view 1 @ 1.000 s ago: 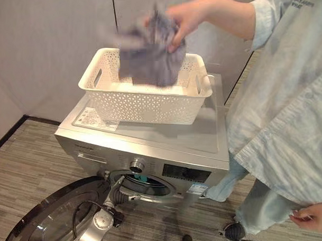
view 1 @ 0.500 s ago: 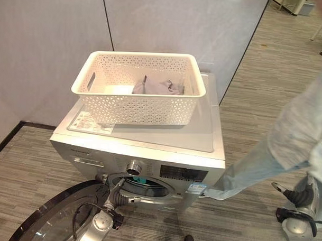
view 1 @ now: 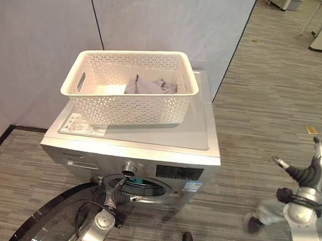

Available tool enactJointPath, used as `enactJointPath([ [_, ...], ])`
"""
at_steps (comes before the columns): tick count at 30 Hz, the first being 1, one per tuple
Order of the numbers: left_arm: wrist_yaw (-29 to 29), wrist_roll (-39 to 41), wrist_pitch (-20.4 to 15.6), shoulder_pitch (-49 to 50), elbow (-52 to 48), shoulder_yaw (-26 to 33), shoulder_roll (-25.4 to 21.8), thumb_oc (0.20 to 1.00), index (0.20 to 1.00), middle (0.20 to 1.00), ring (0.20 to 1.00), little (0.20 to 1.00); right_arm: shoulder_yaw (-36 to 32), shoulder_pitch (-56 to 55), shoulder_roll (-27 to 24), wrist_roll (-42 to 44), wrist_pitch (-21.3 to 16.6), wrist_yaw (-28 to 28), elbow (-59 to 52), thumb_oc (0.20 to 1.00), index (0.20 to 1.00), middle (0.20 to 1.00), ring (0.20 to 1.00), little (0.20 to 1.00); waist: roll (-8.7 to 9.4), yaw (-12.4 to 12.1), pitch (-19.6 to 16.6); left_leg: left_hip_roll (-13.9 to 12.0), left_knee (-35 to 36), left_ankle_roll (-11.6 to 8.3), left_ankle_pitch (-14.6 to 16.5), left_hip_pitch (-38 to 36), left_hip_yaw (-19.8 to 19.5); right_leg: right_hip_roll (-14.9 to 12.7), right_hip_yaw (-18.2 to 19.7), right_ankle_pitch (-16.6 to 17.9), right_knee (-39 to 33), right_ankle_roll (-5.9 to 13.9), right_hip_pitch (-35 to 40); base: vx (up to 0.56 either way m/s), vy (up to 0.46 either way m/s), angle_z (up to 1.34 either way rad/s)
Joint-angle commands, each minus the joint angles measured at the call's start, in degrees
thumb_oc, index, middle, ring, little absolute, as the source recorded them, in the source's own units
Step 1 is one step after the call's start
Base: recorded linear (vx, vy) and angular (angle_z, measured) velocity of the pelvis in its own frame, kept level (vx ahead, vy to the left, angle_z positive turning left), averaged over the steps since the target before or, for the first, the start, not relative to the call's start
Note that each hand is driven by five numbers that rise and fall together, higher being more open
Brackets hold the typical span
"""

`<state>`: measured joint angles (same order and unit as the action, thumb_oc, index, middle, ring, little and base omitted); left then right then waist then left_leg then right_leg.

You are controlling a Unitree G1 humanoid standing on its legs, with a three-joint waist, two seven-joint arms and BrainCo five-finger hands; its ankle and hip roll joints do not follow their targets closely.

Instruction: Grab the laundry basket,head to the washer,open it,put in the laundry and shut it.

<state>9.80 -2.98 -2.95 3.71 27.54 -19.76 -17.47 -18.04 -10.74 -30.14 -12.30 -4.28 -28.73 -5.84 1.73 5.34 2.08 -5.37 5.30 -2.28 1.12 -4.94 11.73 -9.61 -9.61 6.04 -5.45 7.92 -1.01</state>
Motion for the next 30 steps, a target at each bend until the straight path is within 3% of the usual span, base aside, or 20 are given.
enactJointPath([
  [1,-0.34,-2.4,-2.21,-5.39,0.89,0.61,-0.97,1.0,1.0,1.0,1.0,1.0,-4.66,7.27,-7.17,-1.53,-3.81,-1.54,-1.12,1.0,1.0,1.0,1.0,1.0,1.34,-1.41,0.01,-0.53,-0.37,1.52,3.05,-0.39,-4.25,-0.17,-2.33,-6.09,3.97,0.95,2.51,0.0,0.0,0.0],
  [8,-1.85,-1.62,-2.96,-4.83,0.96,-2.23,-1.89,1.0,1.0,1.0,1.0,1.0,2.03,24.75,-19.92,3.12,-6.43,-0.71,0.79,1.0,1.0,1.0,1.0,1.0,2.92,-4.51,-0.14,-0.4,-0.38,1.29,2.71,0.3,-5.45,-0.29,-3.84,-6.02,3.17,0.92,3.42,-0.01,0.004,0.01],
  [9,-2.08,-1.2,-3.09,-4.76,1.17,-3.57,-2.14,1.0,1.0,1.0,1.0,1.0,5.42,30.42,-22.9,4.41,-6.65,0.28,1.63,1.0,1.0,1.0,1.0,1.0,3.86,-5.89,-0.14,-0.39,-0.41,1.16,2.53,0.63,-5.86,-0.35,-4.38,-5.95,3.16,0.93,3.49,-0.03,0.014,0.04],
  [12,-2.34,-0.36,-3.19,-4.96,1.79,-4.32,-1.83,1.0,1.0,1.0,1.0,1.0,11.19,38.9,-26.06,7.91,-7.26,1.59,4.67,1.0,1.0,1.0,1.0,1.0,4.72,-6.54,0.02,-0.39,-0.49,1.04,2.36,0.99,-6.4,-0.45,-5.1,-5.87,3.05,0.89,3.69,-0.02,0.005,0.16],
  [13,-2.94,0.42,-3.21,-4.85,2.18,-4.94,-2.34,1.0,1.0,1.0,1.0,1.0,17.2,47.29,-29.42,11.94,-7.48,4.22,7.84,1.0,1.0,1.0,1.0,1.0,5.78,-7.49,0.01,-0.4,-0.59,0.87,2.22,1.4,-6.81,-0.48,-5.81,-5.83,2.96,0.83,3.89,-0.01,0.012,0.25],
  [14,-2.95,0.42,-3.21,-4.85,2.19,-4.76,-2.22,1.0,1.0,1.0,1.0,1.0,17.71,47.87,-29.48,12.0,-7.57,4.18,8.14,1.0,1.0,1.0,1.0,1.0,5.66,-7.31,0.05,-0.39,-0.59,0.88,2.21,1.4,-6.83,-0.48,-5.83,-5.83,2.96,0.83,3.91,-0.01,0.011,0.16],
  [15,-3.26,1.51,-3.28,-4.54,2.49,-5.53,-3.26,1.0,1.0,1.0,1.0,1.0,22.85,54.71,-30.36,16.75,-7.16,6.3,12.04,1.0,1.0,1.0,1.0,1.0,7.13,-8.89,0.04,-0.46,-0.73,0.72,2.1,1.79,-7.31,-0.45,-6.36,-5.81,2.96,0.72,4.07,-0.01,0.006,0.06],
  [16,-3.45,2.07,-3.18,-4.59,2.63,-5.17,-3.31,1.0,1.0,1.0,1.0,1.0,27.93,60.75,-30.76,19.77,-7.1,7.9,15.58,1.0,1.0,1.0,1.0,1.0,7.33,-8.83,0.18,-0.43,-0.97,0.67,2.11,2.01,-7.43,-0.5,-6.54,-5.84,3.0,0.71,4.1,-0.01,0.006,0.04],
  [17,-3.46,2.06,-3.18,-4.59,2.63,-5.0,-3.15,1.0,1.0,1.0,1.0,1.0,28.49,61.37,-30.76,19.84,-7.19,7.88,15.87,1.0,1.0,1.0,1.0,1.0,7.19,-8.65,0.21,-0.43,-0.99,0.67,2.12,2.02,-7.45,-0.5,-6.56,-5.84,3.01,0.72,4.11,0.0,0.001,0.12],
  [18,-3.84,2.66,-3.1,-4.42,2.76,-5.37,-3.98,1.0,1.0,1.0,1.0,1.0,31.58,64.7,-31.17,21.84,-6.3,9.73,18.48,1.0,1.0,1.0,1.0,1.0,8.22,-9.64,0.21,-0.52,-1.21,0.59,2.07,2.25,-7.79,-0.44,-6.92,-5.8,3.04,0.67,4.19,0.0,-0.006,0.2],
  [19,-3.93,3.5,-3.3,-4.11,2.63,-5.32,-4.8,1.0,1.0,1.0,1.0,1.0,38.71,73.19,-30.81,26.34,-5.72,12.24,24.9,1.0,1.0,1.0,1.0,1.0,9.18,-10.55,0.37,-0.5,-1.7,0.49,2.13,2.74,-8.19,-0.46,-7.4,-5.76,3.07,0.59,4.31,0.0,-0.006,0.2],
  [20,-3.94,3.54,-3.29,-4.12,2.59,-4.96,-4.43,1.0,1.0,1.0,1.0,1.0,40.23,74.92,-30.69,26.69,-6.01,12.32,25.86,1.0,1.0,1.0,1.0,1.0,8.83,-10.16,0.45,-0.47,-1.79,0.49,2.16,2.81,-8.23,-0.5,-7.43,-5.77,3.06,0.59,4.31,-0.01,-0.001,0.15],
  [21,-3.97,4.16,-3.41,-4.46,2.74,-5.38,-5.62,1.0,1.0,1.0,1.0,1.0,45.97,81.04,-30.17,30.46,-5.08,15.8,32.27,1.0,1.0,1.0,1.0,1.0,10.39,-11.52,0.7,-0.55,-2.29,0.27,2.04,3.51,-8.8,-0.42,-8.08,-5.81,3.08,0.54,4.37,0.0,0.0,0.08],
  [23,-4.14,4.32,-3.39,-4.74,2.71,-4.98,-5.54,1.0,1.0,1.0,1.0,1.0,50.05,85.27,-29.76,32.42,-5.02,17.63,35.05,1.0,1.0,1.0,1.0,1.0,10.41,-11.56,1.01,-0.57,-2.74,0.23,2.08,4.03,-9.19,-0.43,-8.42,-5.84,3.1,0.47,4.36,0.0,-0.01,0.24],
  [24,-4.86,4.43,-3.53,-4.89,2.52,-4.97,-6.36,1.0,1.0,1.0,1.0,1.0,55.55,88.84,-29.45,34.89,-3.7,21.9,38.03,1.0,1.0,1.0,1.0,1.0,11.71,-12.38,1.36,-0.88,-3.19,-0.01,2.02,4.82,-10.01,-0.28,-9.24,-5.84,3.0,0.38,4.46,0.01,-0.019,0.35],
  [30,-5.88,5.73,-3.53,-4.9,2.0,-4.44,-6.9,1.0,1.0,1.0,1.0,1.0,63.81,92.39,-28.83,37.02,-1.6,27.79,42.79,1.0,1.0,1.0,1.0,1.0,13.73,-13.81,2.75,-1.18,-4.11,-0.38,1.69,7.16,-12.09,0.16,-11.39,-6.08,2.63,0.24,4.53,0.0,-0.021,0.3],
])
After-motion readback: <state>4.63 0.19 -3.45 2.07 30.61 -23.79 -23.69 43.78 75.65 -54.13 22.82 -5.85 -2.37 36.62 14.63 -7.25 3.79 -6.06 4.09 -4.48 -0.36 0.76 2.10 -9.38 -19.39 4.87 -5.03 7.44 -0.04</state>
